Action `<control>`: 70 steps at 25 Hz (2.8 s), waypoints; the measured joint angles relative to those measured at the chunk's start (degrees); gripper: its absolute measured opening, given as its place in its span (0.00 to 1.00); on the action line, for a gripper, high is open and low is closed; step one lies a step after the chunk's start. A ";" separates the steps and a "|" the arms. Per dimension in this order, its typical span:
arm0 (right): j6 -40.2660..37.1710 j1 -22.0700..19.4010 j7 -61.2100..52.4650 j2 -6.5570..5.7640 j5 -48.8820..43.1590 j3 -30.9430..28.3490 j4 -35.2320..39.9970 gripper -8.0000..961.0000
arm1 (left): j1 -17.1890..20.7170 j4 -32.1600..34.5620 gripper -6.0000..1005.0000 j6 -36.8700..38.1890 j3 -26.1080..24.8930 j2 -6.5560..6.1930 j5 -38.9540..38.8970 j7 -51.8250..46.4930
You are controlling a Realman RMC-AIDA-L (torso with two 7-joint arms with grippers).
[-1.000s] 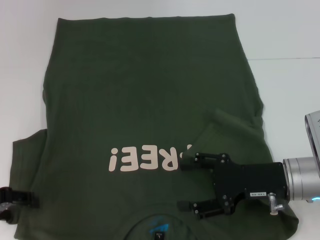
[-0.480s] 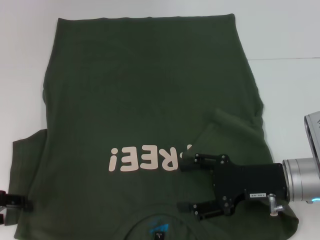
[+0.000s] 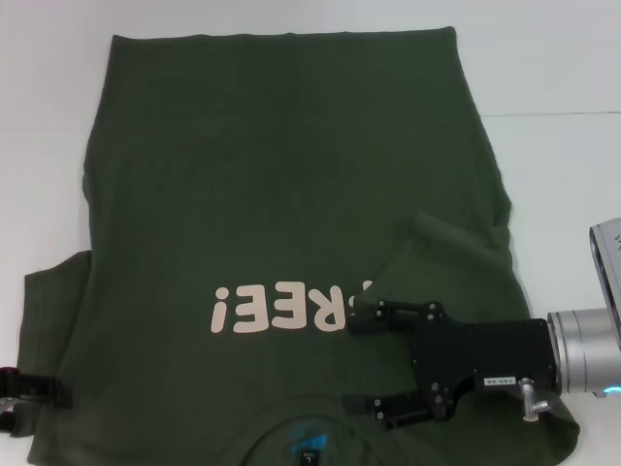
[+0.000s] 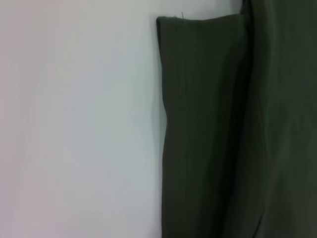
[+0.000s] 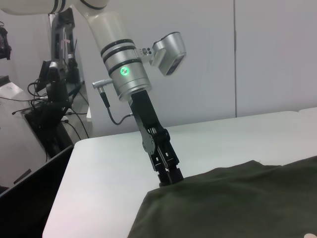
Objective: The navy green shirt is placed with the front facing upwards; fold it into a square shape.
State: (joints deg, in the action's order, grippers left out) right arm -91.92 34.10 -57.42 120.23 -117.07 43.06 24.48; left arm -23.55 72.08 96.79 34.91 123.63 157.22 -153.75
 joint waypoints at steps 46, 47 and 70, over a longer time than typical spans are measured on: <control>-0.40 0.35 0.10 0.00 0.00 0.04 0.04 0.96 | 0.58 -0.10 0.41 -0.56 0.34 -0.13 1.43 1.02; -0.40 0.35 0.09 0.00 0.00 0.07 0.04 0.96 | 0.58 -0.10 0.40 -0.56 0.34 -0.13 1.43 1.04; -0.64 0.48 -0.06 0.00 0.00 0.09 0.04 0.96 | 0.07 0.39 0.16 -2.02 2.62 0.19 4.90 0.52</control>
State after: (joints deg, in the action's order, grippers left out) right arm -92.55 34.58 -57.48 120.23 -117.07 43.15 24.52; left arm -23.48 72.47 94.77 37.53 123.82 162.13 -153.23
